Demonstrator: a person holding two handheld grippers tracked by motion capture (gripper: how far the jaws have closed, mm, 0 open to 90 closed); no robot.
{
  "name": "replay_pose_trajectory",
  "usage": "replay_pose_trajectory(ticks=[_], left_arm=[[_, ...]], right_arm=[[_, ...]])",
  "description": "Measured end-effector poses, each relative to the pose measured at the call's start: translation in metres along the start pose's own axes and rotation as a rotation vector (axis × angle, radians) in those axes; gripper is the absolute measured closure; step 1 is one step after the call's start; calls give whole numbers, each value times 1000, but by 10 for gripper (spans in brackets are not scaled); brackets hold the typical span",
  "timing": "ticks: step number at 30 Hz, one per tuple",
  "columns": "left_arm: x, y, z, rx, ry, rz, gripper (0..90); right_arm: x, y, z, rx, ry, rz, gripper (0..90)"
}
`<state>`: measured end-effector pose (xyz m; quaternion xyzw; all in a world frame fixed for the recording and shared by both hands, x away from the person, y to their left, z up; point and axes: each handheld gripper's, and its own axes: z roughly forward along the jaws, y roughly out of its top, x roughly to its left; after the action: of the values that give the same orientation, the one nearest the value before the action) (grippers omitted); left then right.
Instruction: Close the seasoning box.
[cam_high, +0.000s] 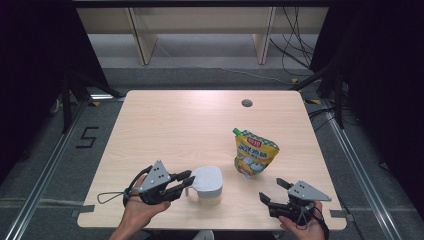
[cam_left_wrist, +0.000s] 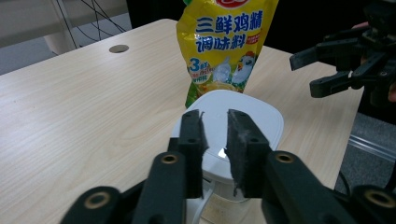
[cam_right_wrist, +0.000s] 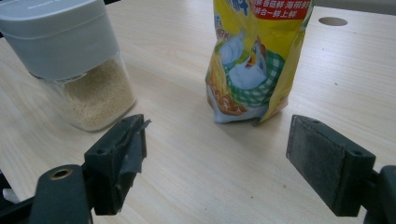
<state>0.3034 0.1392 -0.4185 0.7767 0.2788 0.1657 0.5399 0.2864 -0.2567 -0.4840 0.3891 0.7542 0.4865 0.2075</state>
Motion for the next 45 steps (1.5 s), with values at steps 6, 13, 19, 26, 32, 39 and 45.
replay_pose_trajectory(ticks=[6, 13, 19, 26, 32, 39, 45], left_arm=[[8, -5, -6, -12, 14, -51, 454], [14, -15, -12, 3, 22, -72, 376], [17, -23, -18, 0, 29, -95, 357], [19, -37, -21, 29, 38, -115, 304], [17, -51, -19, 65, 33, -87, 278], [11, -63, -22, 114, 45, -73, 264], [6, -74, -21, 154, 52, -46, 259]], right_arm=[[2, -1, 1, 1, -6, 24, 211], [1, -1, 1, -5, 4, 7, 211], [0, -1, 1, 5, 1, -6, 212], [1, -1, 1, -3, 8, -15, 205], [4, -1, 0, -4, 16, 14, 205], [4, 0, 0, 2, 30, 5, 188], [4, 0, 1, 24, 51, -57, 167]])
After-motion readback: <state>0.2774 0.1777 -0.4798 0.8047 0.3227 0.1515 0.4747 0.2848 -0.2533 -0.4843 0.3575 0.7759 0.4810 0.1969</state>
